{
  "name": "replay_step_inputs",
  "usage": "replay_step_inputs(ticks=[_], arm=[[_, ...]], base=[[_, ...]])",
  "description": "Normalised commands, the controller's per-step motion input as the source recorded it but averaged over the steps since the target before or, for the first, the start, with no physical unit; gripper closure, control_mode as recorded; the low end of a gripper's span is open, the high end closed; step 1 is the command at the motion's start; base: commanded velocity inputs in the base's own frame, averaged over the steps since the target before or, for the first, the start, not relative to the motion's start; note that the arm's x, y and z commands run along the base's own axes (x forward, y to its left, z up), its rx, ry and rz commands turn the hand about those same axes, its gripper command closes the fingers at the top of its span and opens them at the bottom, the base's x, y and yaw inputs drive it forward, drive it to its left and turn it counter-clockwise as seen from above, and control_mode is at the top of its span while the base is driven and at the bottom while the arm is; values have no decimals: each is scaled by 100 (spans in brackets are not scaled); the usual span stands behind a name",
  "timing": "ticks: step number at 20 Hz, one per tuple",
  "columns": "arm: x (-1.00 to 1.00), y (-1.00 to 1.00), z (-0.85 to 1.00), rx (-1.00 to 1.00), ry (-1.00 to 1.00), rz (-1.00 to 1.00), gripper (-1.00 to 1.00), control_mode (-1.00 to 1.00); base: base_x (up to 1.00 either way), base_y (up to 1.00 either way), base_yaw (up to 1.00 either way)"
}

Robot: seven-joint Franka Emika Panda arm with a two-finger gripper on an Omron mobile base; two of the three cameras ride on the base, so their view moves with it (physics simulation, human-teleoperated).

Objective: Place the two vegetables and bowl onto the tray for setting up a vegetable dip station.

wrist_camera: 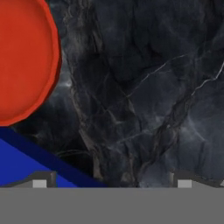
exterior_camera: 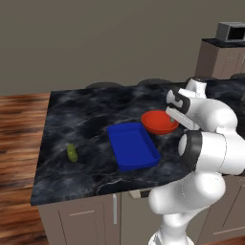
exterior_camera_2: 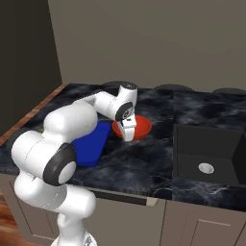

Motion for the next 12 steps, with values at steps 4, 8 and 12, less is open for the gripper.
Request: replay_step_inputs(ticks=[4, 8, 12], arm=[[23, 0, -14, 0, 1, -3, -100, -100], [21, 0, -14, 0, 1, -6, -100, -100], [20, 0, -17, 0, 1, -8, -100, -100]], base=[[0, 0, 0], [0, 0, 0], [0, 0, 0]])
